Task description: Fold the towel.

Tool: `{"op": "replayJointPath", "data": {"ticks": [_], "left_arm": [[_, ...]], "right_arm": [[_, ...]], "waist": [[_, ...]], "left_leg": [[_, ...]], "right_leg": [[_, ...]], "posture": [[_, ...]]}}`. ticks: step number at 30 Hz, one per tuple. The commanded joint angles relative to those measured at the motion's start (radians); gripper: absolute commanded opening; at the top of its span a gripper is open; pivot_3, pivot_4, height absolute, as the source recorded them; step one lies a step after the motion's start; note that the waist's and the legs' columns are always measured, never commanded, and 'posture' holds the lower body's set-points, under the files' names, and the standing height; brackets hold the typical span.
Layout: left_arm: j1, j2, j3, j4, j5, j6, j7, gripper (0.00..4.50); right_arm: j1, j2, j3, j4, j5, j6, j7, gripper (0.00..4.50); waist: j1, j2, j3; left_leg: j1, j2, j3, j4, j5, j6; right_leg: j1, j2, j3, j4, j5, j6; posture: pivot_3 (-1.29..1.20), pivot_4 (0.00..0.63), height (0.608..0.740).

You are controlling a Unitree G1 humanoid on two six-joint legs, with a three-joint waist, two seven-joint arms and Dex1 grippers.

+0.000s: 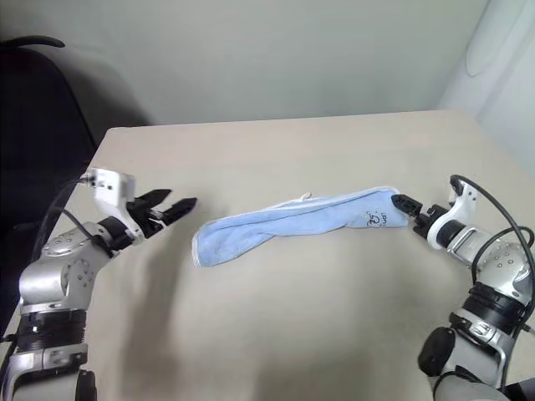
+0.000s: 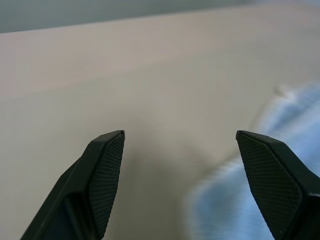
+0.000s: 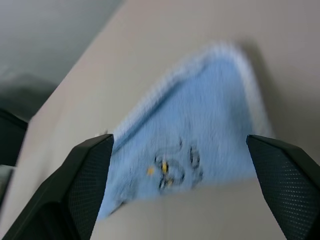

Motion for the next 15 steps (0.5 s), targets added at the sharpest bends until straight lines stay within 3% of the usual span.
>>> {"op": "replayJointPath", "data": {"ticks": [1,9,15], "left_arm": [[0.029,0.041,-0.049,-0.111,0.016,-0.036,-0.079,3.88],[0.098,0.104,-0.133,-0.233,0.036,-0.045,-0.195,3.88],[0.177,0.208,-0.232,-0.191,0.172,-0.166,-0.294,3.88]], "right_arm": [[-0.027,0.055,-0.106,-0.079,0.027,0.077,-0.092,4.48],[-0.074,0.144,-0.183,0.034,0.008,0.007,-0.200,4.48],[-0.131,0.128,-0.160,0.266,0.000,-0.212,-0.221,4.48]], "waist": [[-0.001,0.000,0.000],[-0.002,0.000,0.000],[-0.009,-0.002,-0.002]], "left_leg": [[0.000,0.000,0.000,-0.001,0.000,0.000],[0.000,0.000,-0.001,-0.002,-0.002,0.003],[0.000,0.000,-0.002,-0.002,-0.005,0.006]], "right_leg": [[-0.001,0.000,0.000,0.000,0.000,0.000],[-0.002,0.001,0.000,0.001,0.000,0.000],[-0.002,0.001,0.000,0.001,-0.002,-0.005]], "posture": [[0.00,0.150,0.735],[0.00,0.150,0.735],[0.00,0.150,0.735]]}}
